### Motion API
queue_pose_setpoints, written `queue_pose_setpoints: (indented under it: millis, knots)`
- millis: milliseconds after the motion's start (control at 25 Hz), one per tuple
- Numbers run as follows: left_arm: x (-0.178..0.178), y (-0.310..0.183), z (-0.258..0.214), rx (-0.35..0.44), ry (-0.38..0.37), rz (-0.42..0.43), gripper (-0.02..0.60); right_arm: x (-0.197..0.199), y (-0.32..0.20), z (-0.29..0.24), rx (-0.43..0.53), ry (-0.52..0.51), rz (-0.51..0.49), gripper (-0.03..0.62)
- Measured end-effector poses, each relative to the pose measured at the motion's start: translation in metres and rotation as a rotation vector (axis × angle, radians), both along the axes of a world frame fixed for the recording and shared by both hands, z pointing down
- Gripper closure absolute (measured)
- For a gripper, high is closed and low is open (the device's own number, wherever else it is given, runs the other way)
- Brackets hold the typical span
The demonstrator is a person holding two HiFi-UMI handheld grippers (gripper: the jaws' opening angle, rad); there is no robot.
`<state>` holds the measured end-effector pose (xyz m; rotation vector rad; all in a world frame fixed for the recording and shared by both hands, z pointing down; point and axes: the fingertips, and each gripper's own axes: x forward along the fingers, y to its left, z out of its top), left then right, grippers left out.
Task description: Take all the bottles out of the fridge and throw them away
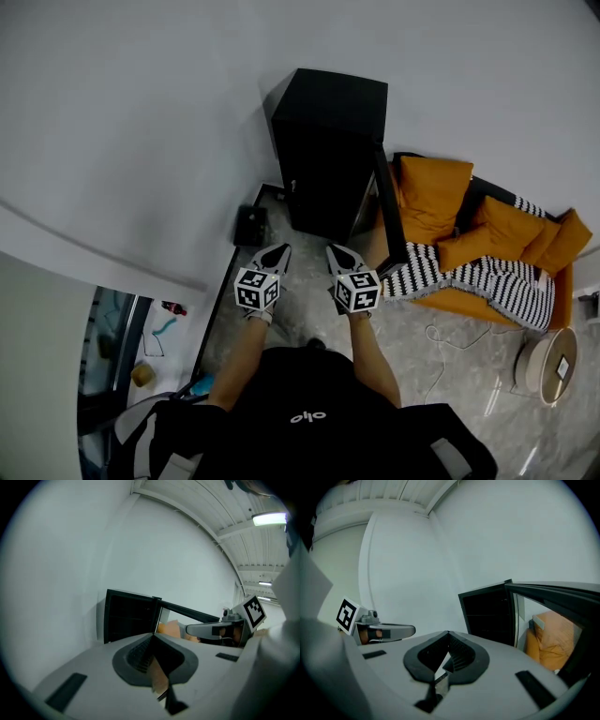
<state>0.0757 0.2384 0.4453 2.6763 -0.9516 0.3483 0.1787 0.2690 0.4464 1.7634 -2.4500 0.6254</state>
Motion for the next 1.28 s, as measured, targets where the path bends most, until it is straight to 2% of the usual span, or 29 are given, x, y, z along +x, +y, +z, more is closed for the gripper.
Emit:
queue_pose_setpoints:
  millis: [320,520,880,1040,1280]
  knots:
    - [-0.011,0.028,-0.002,0.0,-0.033,-0.018,0.575,-0.007,0.025,-0.003,0.004,-0.024,-0.041,0.585]
    - [-0.04,0.035,-0.008,0.021,-0.044,-0.034,0.575,-0.027,0.023,-0.004,0.008,-0.032,-0.066,0.585]
    - [-0.127,0.037,-0.016,0.038,-0.012,-0.11,0.575,-0.116,0.018,-0.012,0.023,0.025,-0.156,0.585]
    - [-0.158,0.037,-0.016,0.037,0.011,-0.114,0.575,-0.158,0.022,-0.014,0.028,0.075,-0.201,0.585]
    - [-0.198,0.037,-0.02,0.031,0.037,-0.108,0.575,-0.205,0.023,-0.018,0.027,0.113,-0.213,0.585]
